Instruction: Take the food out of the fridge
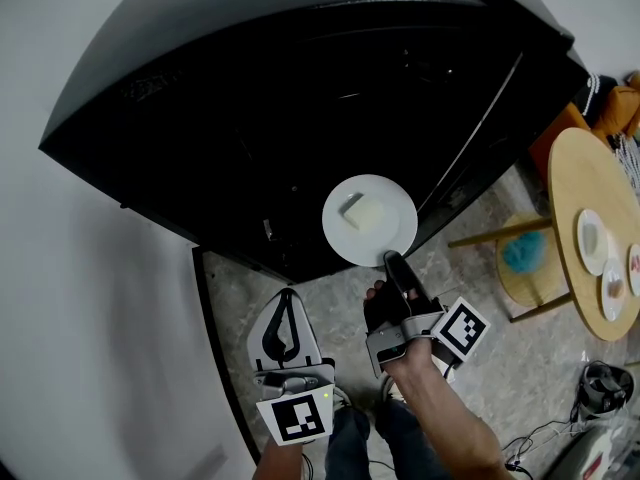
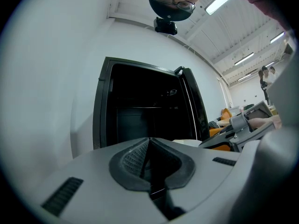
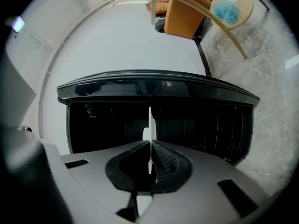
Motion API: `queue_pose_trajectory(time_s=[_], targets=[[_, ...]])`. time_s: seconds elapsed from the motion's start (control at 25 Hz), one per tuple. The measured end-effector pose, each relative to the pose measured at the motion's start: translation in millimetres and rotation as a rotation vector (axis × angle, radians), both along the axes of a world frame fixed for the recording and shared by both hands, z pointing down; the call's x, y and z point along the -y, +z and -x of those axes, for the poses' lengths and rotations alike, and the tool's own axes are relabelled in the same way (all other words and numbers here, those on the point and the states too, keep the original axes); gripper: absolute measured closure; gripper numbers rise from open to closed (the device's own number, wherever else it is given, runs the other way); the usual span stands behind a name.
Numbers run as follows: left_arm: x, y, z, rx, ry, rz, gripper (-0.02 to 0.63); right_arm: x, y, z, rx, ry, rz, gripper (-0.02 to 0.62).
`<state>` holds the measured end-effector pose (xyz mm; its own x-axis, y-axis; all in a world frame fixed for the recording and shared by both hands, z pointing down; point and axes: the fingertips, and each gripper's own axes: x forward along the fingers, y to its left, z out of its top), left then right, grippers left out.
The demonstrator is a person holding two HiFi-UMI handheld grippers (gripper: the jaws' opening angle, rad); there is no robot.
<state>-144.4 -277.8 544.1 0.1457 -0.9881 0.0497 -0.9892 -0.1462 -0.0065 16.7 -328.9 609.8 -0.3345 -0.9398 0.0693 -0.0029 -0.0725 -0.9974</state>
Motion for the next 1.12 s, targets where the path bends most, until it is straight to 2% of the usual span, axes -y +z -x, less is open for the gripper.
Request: queue_pose_trajectory(time_s=[1.12], targets=[[-0.2,-2.2,-7.1,0.003,0.002,-0.006,0.592,-78.0,-16.9,-15.9,0.02,-0.019,0.047,0.566]])
